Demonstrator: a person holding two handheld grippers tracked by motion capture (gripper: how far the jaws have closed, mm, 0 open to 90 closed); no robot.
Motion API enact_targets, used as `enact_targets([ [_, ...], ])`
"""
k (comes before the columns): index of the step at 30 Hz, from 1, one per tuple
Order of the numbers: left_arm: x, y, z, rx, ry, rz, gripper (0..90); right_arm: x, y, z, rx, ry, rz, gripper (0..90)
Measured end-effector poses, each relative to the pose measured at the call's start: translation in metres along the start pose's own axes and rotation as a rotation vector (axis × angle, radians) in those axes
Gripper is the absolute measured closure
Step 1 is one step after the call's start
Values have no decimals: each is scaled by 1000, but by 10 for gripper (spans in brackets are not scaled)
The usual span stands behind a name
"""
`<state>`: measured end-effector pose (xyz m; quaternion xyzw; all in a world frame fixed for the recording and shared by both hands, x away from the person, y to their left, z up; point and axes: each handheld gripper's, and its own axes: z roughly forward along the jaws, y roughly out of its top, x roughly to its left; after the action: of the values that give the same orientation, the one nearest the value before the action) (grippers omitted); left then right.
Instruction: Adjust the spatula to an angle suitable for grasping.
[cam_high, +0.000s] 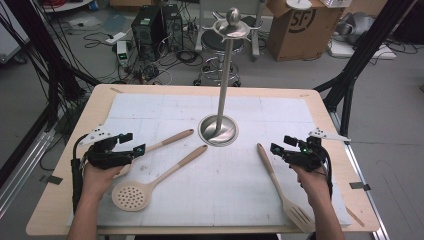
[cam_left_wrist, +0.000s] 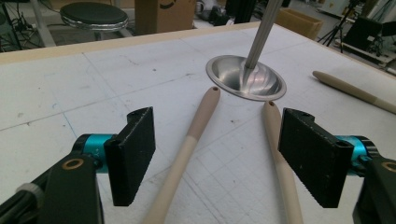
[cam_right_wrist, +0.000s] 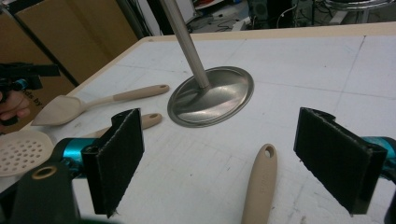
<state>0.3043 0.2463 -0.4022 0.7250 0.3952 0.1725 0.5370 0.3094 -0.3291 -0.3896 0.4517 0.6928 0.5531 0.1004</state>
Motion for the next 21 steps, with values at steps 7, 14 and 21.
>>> enact_targets([
  [7,-2,5,-1,10,-29,-1,277,-1,0,-1,11,2,3,151],
  [14,1,14,-1,56,-55,-11,331,-4,1,-4,12,-11,10,151],
  [21,7,15,13,126,-39,-23,392,-2,2,-3,11,0,7,151],
])
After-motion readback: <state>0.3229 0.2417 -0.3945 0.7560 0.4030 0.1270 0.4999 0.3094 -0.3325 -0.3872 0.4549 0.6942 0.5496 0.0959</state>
